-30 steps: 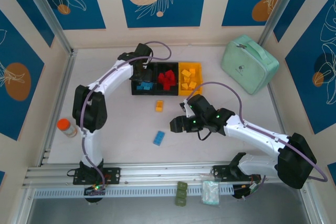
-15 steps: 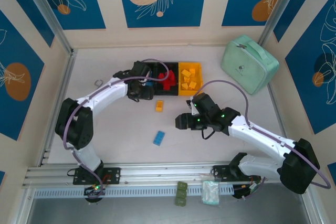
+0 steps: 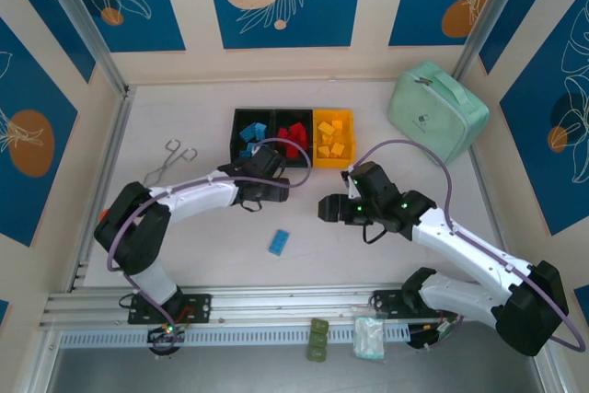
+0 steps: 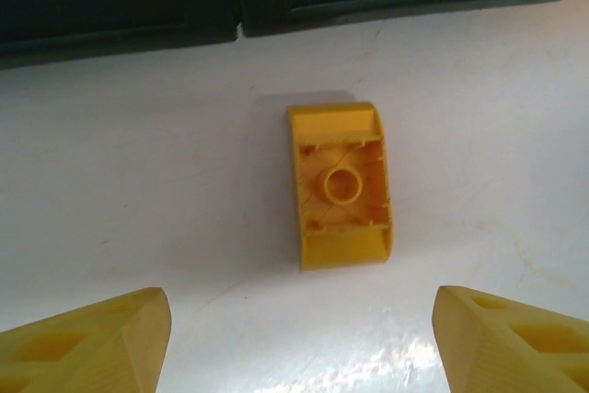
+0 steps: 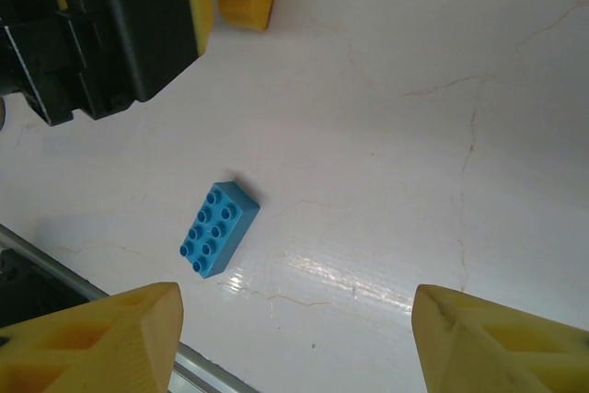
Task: Sort the legos into containers by color
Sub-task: Pick up the lego from the center of the table.
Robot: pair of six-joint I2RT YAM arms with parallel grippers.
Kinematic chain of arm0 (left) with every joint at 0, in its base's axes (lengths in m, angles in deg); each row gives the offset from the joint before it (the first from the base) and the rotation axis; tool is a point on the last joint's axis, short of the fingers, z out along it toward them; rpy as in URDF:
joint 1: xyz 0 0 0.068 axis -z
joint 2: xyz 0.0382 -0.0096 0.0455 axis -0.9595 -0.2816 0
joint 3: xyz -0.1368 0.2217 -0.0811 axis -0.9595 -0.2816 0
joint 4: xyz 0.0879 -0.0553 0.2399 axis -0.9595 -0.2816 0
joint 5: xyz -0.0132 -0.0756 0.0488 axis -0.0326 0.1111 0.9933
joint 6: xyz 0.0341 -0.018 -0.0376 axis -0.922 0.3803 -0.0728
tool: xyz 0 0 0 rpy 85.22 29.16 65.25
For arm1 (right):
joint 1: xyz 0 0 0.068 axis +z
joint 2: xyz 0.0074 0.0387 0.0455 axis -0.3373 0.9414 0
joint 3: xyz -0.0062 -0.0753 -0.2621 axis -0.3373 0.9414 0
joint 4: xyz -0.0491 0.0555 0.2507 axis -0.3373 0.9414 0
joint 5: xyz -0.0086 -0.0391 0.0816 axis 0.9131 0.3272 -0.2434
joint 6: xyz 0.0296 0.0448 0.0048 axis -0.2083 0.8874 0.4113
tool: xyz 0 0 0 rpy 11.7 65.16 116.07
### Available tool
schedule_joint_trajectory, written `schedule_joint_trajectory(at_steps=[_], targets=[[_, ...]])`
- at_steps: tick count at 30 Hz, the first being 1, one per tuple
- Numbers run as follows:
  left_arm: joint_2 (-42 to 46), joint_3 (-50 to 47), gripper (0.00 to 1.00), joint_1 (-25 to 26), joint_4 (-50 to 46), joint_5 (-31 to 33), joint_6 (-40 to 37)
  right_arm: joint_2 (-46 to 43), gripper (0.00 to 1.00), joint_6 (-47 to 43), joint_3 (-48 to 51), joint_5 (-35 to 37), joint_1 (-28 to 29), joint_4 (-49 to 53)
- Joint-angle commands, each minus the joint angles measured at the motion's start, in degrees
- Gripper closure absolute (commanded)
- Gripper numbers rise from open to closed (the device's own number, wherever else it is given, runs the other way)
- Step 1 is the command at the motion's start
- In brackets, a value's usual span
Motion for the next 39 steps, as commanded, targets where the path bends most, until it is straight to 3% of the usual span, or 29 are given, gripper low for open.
schedule_joint_trajectory(at_steps=[1,7,17,22,28,39], targets=[[-2.65,-0.74,0.26,1.58,6.81,6.05,0.87,-1.21,0.32,1.23,1.54,-0.28,-0.51,0.65],[-8.05,1.38,0.33,2.26,8.13,6.95,0.50,-2.07,0.33,1.53,2.46,-0.51,-1.02,0.78],[-8.35,1.55,0.74,2.57,7.70,5.52,-0.11,-2.46,0.33,2.01,3.28,-0.91,-1.74,0.59],[-4.43,1.53,0.80,2.59,4.90,4.16,-1.17,-2.62,0.33,2.06,3.44,-0.97,-1.96,0.37],[-1.41,4.55,0.80,2.60,0.92,0.25,-1.98,-4.01,0.33,2.21,3.53,-1.49,-3.41,0.87],[-6.79,19.56,0.80,2.59,-5.90,-7.43,-2.25,-7.19,0.33,2.86,3.65,-2.68,-12.84,6.17]])
